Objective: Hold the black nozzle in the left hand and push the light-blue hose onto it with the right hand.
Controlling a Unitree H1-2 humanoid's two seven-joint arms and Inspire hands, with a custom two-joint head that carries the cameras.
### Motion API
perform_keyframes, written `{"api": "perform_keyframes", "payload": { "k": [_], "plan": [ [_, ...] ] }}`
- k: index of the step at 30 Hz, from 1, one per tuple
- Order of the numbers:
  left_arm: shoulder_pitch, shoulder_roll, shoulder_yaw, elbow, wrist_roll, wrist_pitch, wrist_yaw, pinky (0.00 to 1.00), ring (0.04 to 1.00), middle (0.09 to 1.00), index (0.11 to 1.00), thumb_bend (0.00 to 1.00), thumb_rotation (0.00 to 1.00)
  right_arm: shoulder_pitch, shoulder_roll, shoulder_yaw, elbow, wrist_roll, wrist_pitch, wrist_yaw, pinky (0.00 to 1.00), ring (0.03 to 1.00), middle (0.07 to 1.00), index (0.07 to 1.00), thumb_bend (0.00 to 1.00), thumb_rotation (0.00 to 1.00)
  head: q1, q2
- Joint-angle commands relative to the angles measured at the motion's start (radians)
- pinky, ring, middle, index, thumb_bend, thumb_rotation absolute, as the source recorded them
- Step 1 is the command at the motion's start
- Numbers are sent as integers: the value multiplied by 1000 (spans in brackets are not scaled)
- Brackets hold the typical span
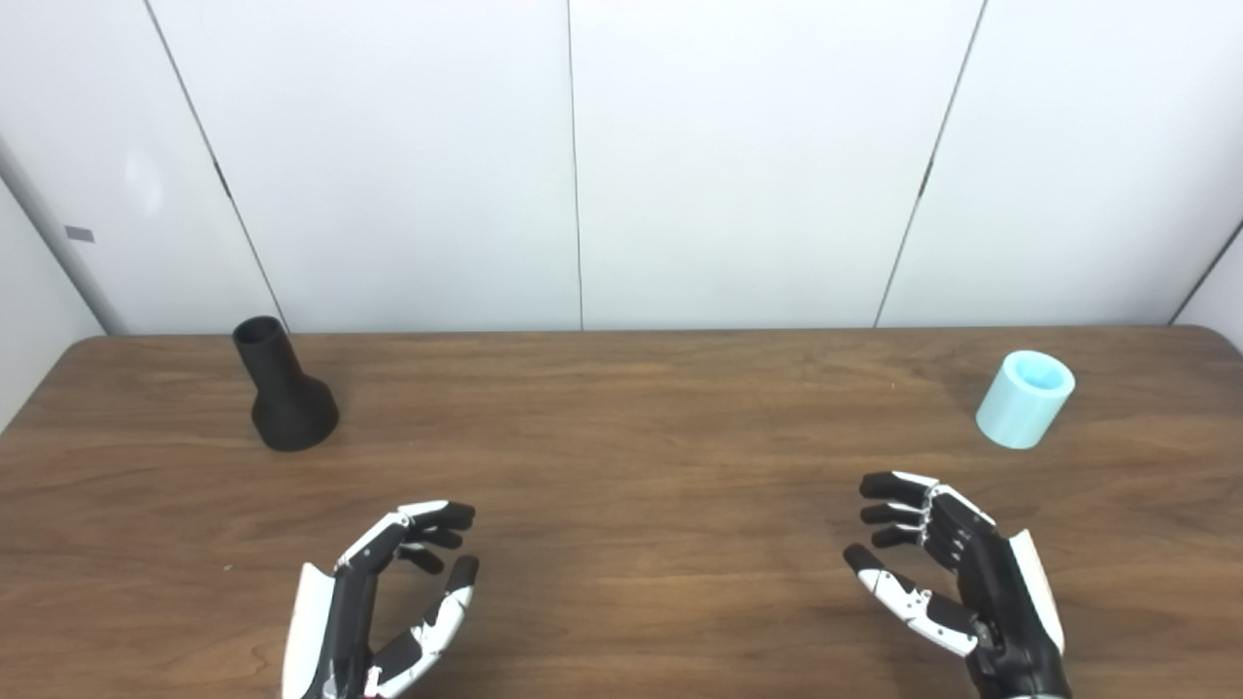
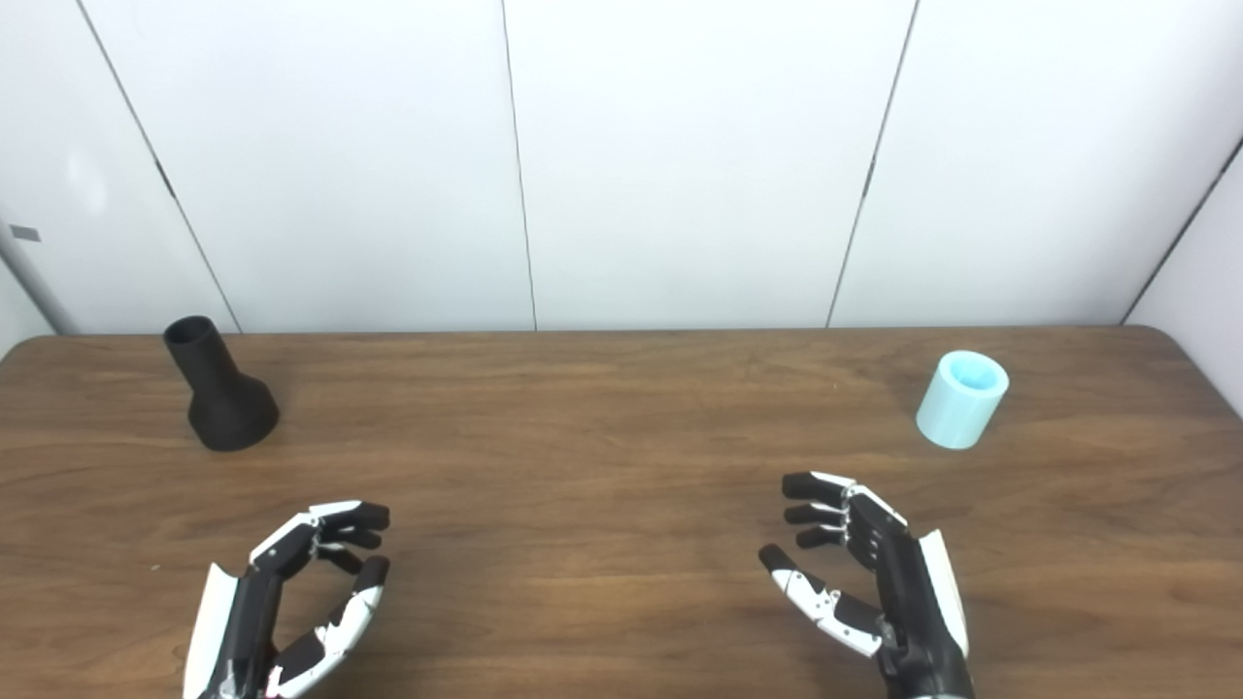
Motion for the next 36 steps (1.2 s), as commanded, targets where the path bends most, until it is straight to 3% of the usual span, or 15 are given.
{"api": "perform_keyframes", "payload": {
  "k": [1, 8, 16, 22, 24, 27, 32, 36],
  "plan": [
    [25, -12, 2, 2, 9, -31, 9, 475, 595, 647, 645, 264, 202, -8, -4, -3, -45, 7, -26, -2, 568, 655, 701, 666, 242, 0, 0, 1],
    [26, -11, 2, 1, 12, -30, 9, 473, 594, 648, 646, 266, 215, -9, -5, -2, -43, 8, -30, -2, 486, 588, 688, 662, 238, 0, -2, 1],
    [26, -11, 1, -1, 7, -29, 7, 475, 595, 648, 648, 269, 233, -9, -6, -2, -42, -6, -34, -6, 526, 615, 688, 660, 240, 0, 4, 2],
    [25, -33, -11, -14, 38, -6, 9, 478, 593, 645, 644, 273, 214, -12, -31, -15, -35, 4, -44, 0, 577, 670, 703, 658, 236, 0, 104, 5],
    [21, -47, -21, -12, 54, -4, 15, 477, 589, 641, 642, 277, 186, -14, -45, -26, -23, 28, -55, 2, 592, 677, 709, 658, 232, 0, 207, 8],
    [19, -71, -37, -20, 81, 21, 16, 465, 576, 634, 641, 284, 193, -18, -58, -41, -12, 70, -67, 9, 600, 681, 715, 658, 213, 0, 272, 4],
    [12, -94, -64, -14, 102, 34, 43, 415, 535, 608, 633, 296, 226, -20, -69, -47, -1, 111, -73, 17, 654, 730, 741, 692, 167, 0, 298, -5],
    [7, -90, -75, -9, 106, 36, 54, 446, 564, 618, 631, 277, 262, -20, -68, -46, -4, 97, -65, 14, 645, 733, 743, 700, 164, 0, 275, -6]
  ]
}}
